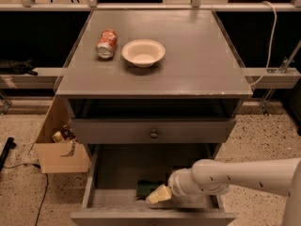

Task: Pick sponge from middle drawer and place on counter

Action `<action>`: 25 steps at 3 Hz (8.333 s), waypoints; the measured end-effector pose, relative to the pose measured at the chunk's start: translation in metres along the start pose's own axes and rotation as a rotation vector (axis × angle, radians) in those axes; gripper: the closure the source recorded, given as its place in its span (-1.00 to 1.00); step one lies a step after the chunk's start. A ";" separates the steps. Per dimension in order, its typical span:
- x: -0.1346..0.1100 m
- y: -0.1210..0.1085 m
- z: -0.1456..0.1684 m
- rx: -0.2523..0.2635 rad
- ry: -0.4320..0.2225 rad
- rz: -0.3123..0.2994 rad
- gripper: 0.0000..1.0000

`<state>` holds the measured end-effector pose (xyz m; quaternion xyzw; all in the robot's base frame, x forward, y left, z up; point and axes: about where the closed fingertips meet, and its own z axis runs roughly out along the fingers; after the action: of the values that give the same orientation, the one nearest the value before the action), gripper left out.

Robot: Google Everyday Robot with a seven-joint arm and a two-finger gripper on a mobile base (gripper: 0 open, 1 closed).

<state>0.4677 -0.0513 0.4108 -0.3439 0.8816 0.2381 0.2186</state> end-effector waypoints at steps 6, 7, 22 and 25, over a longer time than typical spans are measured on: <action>0.007 -0.009 0.000 -0.016 0.037 0.068 -1.00; 0.029 -0.015 -0.003 -0.010 0.008 0.118 -1.00; -0.002 0.001 0.059 0.229 -0.053 -0.012 -0.67; -0.002 0.001 0.059 0.229 -0.053 -0.012 0.84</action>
Offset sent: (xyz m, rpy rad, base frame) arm -0.0254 -0.0177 -0.0160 -0.0116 0.0135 -0.0371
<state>0.4815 -0.0157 0.3653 -0.3154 0.8949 0.1434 0.2811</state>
